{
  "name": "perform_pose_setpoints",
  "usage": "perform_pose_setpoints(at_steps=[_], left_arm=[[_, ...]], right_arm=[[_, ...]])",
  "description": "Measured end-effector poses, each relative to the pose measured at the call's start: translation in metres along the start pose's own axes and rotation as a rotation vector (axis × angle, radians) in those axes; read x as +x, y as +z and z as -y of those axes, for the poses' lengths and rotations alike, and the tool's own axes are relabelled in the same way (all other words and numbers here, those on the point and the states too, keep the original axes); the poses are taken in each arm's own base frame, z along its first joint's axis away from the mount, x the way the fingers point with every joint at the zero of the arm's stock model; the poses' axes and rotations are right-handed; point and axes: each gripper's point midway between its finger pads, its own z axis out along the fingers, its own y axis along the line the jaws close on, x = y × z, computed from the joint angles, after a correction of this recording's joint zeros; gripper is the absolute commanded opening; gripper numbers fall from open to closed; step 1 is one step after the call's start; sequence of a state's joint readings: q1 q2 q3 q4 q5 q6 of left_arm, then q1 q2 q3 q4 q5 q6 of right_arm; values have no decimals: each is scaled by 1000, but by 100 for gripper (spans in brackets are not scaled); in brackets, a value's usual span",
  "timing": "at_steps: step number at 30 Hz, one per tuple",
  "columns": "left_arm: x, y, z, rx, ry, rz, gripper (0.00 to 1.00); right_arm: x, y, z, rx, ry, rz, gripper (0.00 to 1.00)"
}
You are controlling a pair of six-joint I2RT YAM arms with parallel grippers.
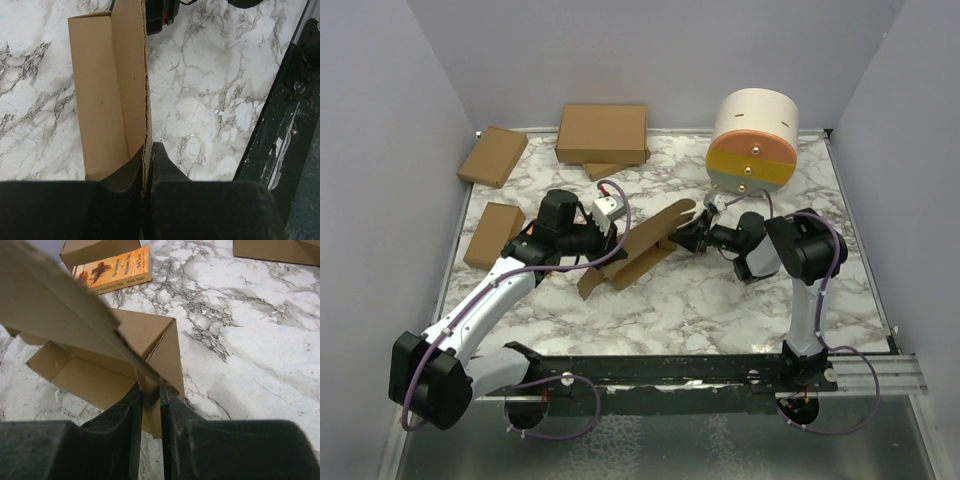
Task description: Fold the paper box
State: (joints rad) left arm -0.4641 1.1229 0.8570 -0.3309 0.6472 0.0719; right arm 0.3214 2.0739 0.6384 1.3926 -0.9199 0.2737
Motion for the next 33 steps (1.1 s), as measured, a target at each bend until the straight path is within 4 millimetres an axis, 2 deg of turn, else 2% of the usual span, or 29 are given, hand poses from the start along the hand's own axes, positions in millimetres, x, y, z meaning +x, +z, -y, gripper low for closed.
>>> perform_pose_setpoints(at_steps=[3, 7, 11, 14, 19, 21, 25, 29, 33], left_arm=[[-1, -1, -2, -7, -15, 6, 1], [-6, -4, -3, -21, -26, 24, 8], [-12, -9, -6, -55, -37, 47, 21], [-19, -15, -11, -93, -46, 71, 30], [-31, -25, -22, -155, -78, 119, 54], [-33, -28, -27, -177, -101, 132, 67], [-41, -37, -35, -231, -131, 172, 90], [-56, -53, -36, -283, -131, 244, 96], [-67, -65, -36, -320, -123, 305, 99]], right_arm=[[-1, 1, 3, 9, -18, 2, 5], [-2, 4, 4, 6, -33, 1, 1], [-4, 5, 1, 3, -33, -12, 1], [-13, 4, -1, 2, -57, -28, 1], [-41, 2, -7, -2, -128, -59, 1], [-55, 4, -5, -6, -157, -85, 1], [-69, 7, -1, -14, -178, -166, 1], [-67, 1, 0, -17, -158, -295, 1], [-54, -17, -4, -2, -113, -449, 1]])
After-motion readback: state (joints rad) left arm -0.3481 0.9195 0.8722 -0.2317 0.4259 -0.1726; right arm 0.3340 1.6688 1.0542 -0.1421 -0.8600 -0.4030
